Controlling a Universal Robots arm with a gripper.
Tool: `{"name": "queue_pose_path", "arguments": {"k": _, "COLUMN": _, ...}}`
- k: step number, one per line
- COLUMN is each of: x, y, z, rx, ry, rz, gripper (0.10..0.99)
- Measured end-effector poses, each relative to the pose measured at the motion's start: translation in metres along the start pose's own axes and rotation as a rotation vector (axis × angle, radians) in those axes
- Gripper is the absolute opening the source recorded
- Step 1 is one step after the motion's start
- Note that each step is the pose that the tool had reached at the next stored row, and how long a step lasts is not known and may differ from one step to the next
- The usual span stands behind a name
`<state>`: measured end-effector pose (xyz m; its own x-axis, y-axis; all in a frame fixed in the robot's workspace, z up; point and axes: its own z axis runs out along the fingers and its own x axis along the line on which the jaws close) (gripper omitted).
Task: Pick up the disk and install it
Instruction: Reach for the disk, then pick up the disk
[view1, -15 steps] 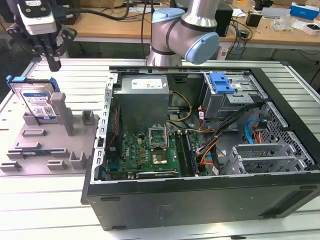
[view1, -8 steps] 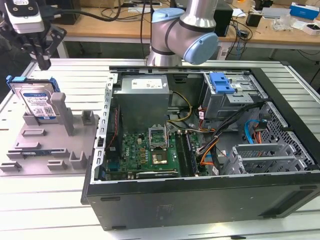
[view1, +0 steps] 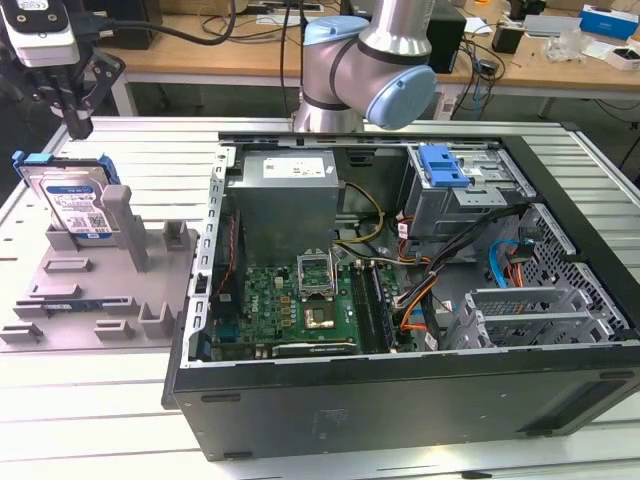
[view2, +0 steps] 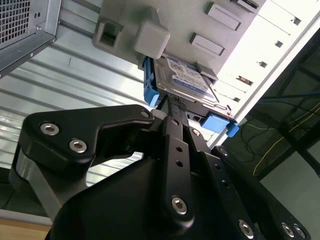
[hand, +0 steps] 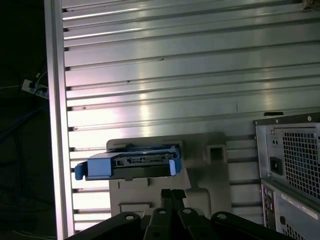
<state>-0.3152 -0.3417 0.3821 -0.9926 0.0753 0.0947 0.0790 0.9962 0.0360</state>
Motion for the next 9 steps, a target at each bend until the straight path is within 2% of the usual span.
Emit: {"name": "queue_pose_path", "arguments": {"k": 9, "x": 0.0, "y": 0.0, "z": 0.0, "rx": 0.0, "ry": 0.003, "rz": 0.0, "gripper": 0.106}}
